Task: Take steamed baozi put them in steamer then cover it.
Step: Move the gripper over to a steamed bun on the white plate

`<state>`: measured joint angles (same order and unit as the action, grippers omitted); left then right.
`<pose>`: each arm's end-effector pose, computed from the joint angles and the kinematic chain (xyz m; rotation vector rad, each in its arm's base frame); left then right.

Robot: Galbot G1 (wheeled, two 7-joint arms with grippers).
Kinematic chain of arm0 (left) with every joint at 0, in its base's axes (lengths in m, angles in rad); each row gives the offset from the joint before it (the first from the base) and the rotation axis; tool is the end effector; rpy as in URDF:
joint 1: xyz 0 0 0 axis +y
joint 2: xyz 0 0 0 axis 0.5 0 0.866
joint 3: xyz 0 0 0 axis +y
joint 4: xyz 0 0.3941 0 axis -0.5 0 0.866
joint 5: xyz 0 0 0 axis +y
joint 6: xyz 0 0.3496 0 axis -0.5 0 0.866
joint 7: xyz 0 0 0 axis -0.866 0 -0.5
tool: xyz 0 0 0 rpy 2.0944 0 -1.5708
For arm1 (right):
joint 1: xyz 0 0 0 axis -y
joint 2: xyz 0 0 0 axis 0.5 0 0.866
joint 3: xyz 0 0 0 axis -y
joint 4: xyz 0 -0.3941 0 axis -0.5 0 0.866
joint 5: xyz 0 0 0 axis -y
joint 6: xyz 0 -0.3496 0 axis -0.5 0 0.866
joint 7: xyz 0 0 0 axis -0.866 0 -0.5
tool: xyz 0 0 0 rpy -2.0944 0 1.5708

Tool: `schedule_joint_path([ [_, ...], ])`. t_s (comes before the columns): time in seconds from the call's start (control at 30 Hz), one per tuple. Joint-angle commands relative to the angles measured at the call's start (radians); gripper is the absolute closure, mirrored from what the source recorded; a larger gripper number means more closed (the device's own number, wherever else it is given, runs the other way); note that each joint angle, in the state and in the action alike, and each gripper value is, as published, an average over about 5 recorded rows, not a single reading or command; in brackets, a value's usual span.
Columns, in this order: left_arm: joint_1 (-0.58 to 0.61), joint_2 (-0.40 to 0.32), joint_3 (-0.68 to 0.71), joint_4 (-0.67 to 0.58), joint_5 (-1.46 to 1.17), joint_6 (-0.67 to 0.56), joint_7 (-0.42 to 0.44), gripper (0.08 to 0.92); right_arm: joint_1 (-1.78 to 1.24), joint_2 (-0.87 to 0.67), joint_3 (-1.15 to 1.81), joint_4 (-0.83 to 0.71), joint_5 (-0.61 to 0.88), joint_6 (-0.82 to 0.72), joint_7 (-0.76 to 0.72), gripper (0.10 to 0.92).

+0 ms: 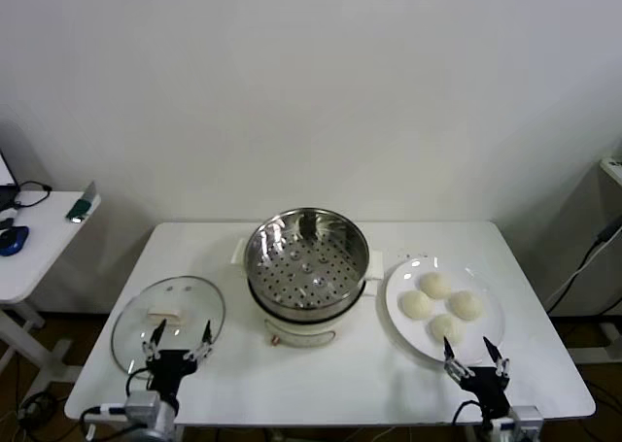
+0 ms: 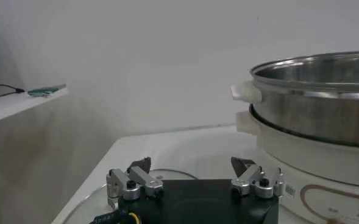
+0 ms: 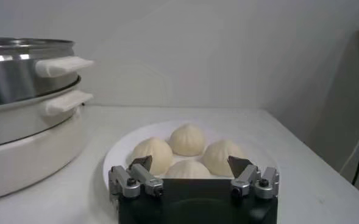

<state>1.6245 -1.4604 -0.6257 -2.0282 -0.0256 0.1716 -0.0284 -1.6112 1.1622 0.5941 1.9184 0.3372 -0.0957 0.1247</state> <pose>0.1333 0.0582 -0.3670 0.1065 -2.8512 -0.1750 0.1471 -0.1305 -0.3808 -0.0637 -2.8331 0.1221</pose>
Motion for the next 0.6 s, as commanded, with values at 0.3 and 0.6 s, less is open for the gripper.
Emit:
schedule_joint_path([
  [0.3,0.000,0.014,0.003,-0.008,-0.015,0.002,-0.001,0.177,0.549,-0.352,-0.113,-0.162,-0.008,-0.232,-0.114,0.203],
  [0.6,-0.006,0.021,0.014,-0.002,-0.015,0.000,0.001,0.177,0.974,-0.684,-0.507,-0.348,-0.151,-0.213,-0.524,0.203],
])
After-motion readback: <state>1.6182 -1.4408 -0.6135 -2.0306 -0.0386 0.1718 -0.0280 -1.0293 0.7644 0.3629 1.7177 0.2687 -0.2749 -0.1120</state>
